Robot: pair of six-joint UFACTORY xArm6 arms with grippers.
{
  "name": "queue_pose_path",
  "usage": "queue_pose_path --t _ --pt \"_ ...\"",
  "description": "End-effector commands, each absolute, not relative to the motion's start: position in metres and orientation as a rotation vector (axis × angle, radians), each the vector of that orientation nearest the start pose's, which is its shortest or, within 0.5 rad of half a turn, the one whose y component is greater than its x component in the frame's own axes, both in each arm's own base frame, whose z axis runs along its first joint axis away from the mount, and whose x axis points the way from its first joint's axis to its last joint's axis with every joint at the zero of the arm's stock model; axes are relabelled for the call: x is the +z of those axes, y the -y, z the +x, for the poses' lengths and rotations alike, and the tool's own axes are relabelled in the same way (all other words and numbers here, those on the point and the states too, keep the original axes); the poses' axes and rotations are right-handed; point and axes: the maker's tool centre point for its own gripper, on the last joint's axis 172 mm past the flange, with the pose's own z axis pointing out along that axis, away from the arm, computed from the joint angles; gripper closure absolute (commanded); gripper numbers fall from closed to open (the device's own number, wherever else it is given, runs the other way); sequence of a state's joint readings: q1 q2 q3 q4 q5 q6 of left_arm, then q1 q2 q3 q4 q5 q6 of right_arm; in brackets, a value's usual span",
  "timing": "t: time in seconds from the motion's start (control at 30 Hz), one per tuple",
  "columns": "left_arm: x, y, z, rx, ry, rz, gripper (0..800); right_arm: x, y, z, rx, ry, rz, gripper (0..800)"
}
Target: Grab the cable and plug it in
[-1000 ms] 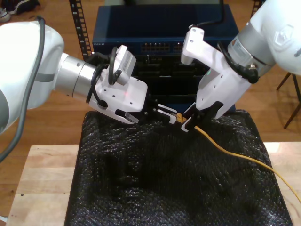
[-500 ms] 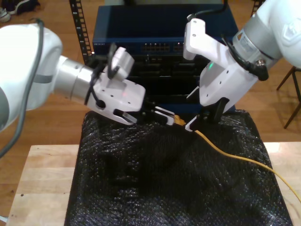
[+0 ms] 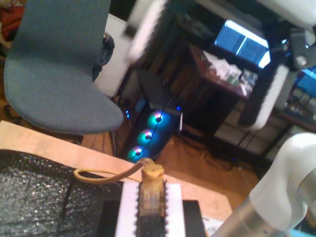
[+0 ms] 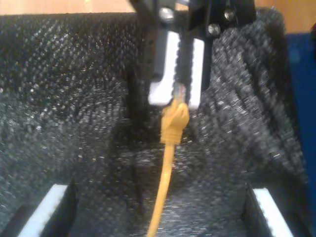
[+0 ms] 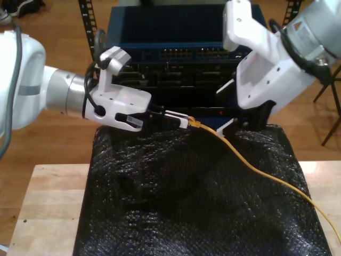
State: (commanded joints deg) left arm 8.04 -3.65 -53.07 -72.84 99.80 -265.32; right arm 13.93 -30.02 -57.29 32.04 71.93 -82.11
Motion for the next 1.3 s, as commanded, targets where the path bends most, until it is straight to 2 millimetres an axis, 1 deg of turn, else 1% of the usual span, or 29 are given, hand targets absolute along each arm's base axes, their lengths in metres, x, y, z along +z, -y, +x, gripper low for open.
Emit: queue_pose_path --t 0.2,0.33,0.43,0.5,0.57,0.73,0.8,0.93,1.1,1.17,1.3 --pt "0.350 0.219 0.374 0.606 0.923 1.414 793 0.400 -0.211 0.339 0.953 -2.446 2.171 13" --pt "0.359 0.221 0.369 0.598 0.896 1.365 794 0.405 -0.209 0.332 0.986 -2.471 2.088 13" --pt "0.367 0.215 0.372 0.616 0.861 1.331 794 0.410 -0.209 0.332 1.026 -2.465 2.040 16" --pt "0.369 0.212 0.374 0.619 0.844 1.319 794 0.414 -0.208 0.332 1.059 -2.453 2.001 28" --pt "0.369 0.212 0.371 0.606 0.838 1.301 793 0.421 -0.207 0.332 1.100 -2.437 1.955 29" --pt "0.377 0.212 0.364 0.586 0.826 1.247 793 0.438 -0.209 0.334 1.188 -2.397 1.892 33" --pt "0.383 0.213 0.362 0.586 0.821 1.222 793 0.443 -0.212 0.332 1.218 -2.401 1.874 33" --pt "0.388 0.213 0.356 0.569 0.816 1.182 793 0.458 -0.218 0.325 1.294 -2.407 1.828 33" --pt "0.399 0.212 0.343 0.541 0.820 1.125 793 0.468 -0.220 0.314 1.343 -2.407 1.778 33" --pt "0.402 0.211 0.342 0.542 0.817 1.110 793 0.471 -0.220 0.311 1.351 -2.404 1.765 32" --pt "0.410 0.210 0.343 0.541 0.785 1.077 793 0.469 -0.220 0.310 1.380 -2.383 1.758 30"
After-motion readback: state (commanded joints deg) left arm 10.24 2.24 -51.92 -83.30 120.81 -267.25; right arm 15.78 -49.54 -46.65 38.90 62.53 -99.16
